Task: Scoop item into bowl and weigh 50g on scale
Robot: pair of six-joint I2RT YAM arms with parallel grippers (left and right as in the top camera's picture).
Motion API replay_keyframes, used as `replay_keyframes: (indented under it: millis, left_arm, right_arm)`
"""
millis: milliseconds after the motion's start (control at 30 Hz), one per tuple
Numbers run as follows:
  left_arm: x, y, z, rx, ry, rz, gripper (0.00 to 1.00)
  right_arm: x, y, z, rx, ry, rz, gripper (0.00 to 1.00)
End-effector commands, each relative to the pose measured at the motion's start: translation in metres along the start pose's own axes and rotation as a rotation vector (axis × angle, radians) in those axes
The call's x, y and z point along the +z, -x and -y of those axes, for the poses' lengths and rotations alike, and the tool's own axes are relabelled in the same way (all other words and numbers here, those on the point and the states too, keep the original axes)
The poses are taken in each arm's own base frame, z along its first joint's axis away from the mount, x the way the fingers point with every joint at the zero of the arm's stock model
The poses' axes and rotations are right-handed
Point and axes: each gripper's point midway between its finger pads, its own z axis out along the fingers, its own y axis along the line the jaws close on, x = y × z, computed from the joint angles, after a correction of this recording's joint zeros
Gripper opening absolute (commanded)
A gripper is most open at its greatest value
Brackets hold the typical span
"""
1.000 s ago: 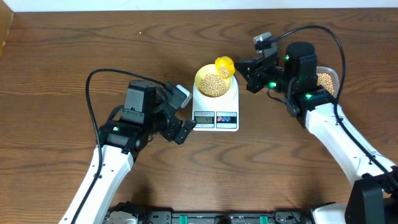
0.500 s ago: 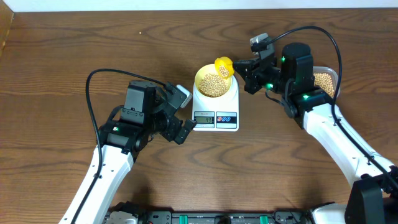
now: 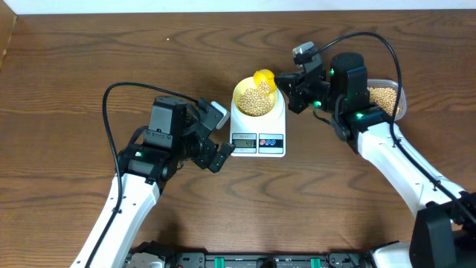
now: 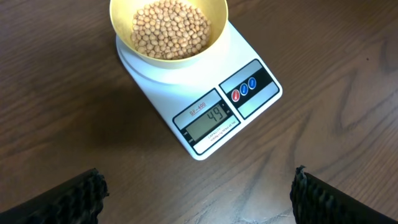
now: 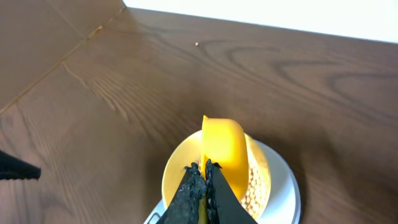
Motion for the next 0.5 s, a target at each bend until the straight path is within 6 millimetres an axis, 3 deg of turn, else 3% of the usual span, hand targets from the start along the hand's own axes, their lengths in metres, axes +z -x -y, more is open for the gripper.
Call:
replay_keyframes:
  millis: [0,367,467]
  left_arm:
    - [0.0003,-0.0009,-0.0024,-0.009,0.008,-0.003,0.97]
    - [0.0003,-0.0009,-0.0024,-0.009,0.008,-0.003,0.97]
    - [0.0003,-0.0009,-0.0024,-0.009,0.008,-0.003,0.97]
  right_arm:
    - [0.0035,-0.0042,0.0005,-0.013,0.0,-0.011,0.01]
    - [0.0048,-0.0075,-0.0062,0.001,0.038,-0.023,0.01]
    - [0.0042,-0.009,0.0014,-0.002,0.001,-0.028,0.01]
